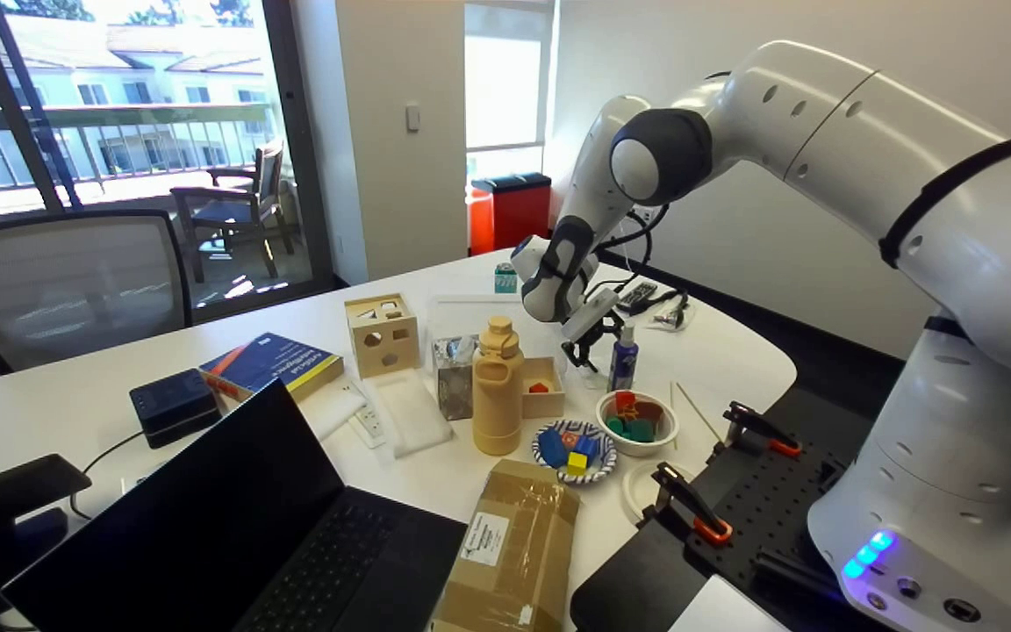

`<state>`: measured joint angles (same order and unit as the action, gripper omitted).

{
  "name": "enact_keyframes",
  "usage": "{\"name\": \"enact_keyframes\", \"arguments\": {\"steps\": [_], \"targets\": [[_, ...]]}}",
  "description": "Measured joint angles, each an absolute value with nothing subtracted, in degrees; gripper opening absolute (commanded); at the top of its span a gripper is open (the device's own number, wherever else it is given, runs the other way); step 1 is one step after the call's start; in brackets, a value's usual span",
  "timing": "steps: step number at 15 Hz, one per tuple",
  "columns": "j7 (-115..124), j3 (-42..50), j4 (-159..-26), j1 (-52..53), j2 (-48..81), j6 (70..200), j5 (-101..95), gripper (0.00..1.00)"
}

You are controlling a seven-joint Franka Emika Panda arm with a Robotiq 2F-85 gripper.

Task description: Fold the paper towel

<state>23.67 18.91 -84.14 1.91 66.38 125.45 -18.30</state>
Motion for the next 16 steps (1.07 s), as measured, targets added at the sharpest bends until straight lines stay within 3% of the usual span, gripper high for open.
{"name": "enact_keyframes", "arguments": {"steps": [16], "targets": [[-1.8, 10.8, -97.8, -13.9, 45.7, 129.2, -6.2, 1.00]]}}
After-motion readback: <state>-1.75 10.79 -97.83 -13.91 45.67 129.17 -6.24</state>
